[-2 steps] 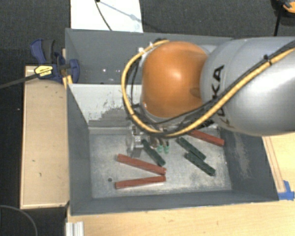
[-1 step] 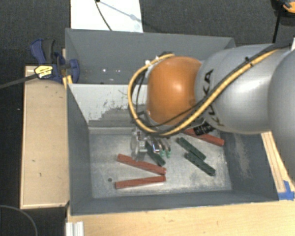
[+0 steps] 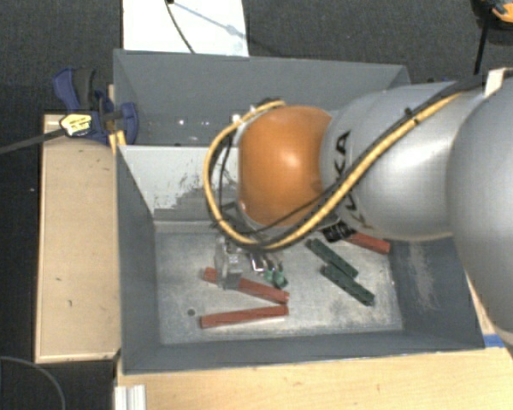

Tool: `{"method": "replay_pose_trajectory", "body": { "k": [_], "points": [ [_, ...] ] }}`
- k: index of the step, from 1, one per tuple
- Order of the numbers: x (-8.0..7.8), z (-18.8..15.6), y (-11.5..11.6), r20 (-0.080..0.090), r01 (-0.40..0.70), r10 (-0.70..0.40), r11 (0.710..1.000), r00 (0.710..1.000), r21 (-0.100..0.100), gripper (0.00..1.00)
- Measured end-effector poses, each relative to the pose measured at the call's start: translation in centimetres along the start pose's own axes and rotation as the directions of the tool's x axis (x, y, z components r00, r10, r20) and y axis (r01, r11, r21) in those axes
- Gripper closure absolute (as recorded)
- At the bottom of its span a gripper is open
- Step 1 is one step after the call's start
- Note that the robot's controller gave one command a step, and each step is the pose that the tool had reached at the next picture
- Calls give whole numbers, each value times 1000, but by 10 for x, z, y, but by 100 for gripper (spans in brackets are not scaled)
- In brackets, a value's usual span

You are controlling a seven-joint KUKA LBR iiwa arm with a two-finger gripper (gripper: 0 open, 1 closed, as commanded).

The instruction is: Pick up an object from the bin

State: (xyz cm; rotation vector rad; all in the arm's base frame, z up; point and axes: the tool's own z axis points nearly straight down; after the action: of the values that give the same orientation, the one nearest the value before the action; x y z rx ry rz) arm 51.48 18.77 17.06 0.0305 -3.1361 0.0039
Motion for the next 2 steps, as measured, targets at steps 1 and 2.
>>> {"method": "replay_pose_trajectory", "body": {
  "k": [1, 2],
  "points": [
    [6, -20, 1, 6, 11, -11, 1000, 1000, -5, 100],
    [-26, -88, -5, 6, 8, -8, 1000, 1000, -3, 100]
  ]
}}
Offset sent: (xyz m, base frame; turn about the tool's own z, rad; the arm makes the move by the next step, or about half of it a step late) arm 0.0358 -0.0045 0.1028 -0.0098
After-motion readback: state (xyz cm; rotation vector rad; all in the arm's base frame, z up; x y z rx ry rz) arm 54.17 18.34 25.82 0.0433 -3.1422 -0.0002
